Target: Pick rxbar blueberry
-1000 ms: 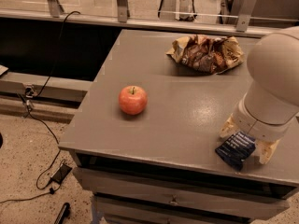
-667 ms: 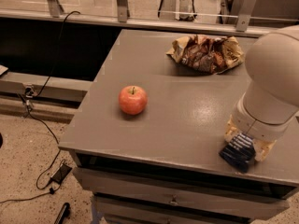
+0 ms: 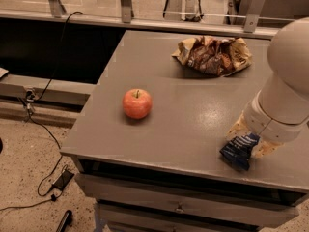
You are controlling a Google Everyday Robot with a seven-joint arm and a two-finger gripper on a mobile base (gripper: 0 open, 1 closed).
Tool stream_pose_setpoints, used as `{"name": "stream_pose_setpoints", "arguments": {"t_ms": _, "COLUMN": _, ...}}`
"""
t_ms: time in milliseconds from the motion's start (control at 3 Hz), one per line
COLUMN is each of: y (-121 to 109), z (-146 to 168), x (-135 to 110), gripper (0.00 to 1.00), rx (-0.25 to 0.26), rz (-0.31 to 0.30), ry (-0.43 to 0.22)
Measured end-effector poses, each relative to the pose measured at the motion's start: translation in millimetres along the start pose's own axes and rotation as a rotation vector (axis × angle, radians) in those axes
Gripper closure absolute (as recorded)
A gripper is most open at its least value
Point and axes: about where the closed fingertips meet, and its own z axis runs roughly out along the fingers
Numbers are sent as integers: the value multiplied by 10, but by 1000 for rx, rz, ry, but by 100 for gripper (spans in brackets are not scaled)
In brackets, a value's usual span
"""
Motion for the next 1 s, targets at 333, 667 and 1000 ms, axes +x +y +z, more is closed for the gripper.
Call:
{"name": "stream_pose_setpoints", "arguments": {"t_ms": 333, "y": -7, "z": -255, "x": 123, "gripper": 100, "rx": 92, "rz": 28, "ry": -50}}
{"name": "stream_pose_setpoints", "arguments": {"t_ms": 667, "y": -32, "z": -629, "x": 361, "gripper": 100, "rx": 182, "rz": 57, "ry": -61}}
{"name": "stream_pose_setpoints", "arguments": {"t_ms": 1000, "y": -78, "z": -756, "x": 410, "gripper": 100, "rx": 208, "rz": 59, "ry": -44}}
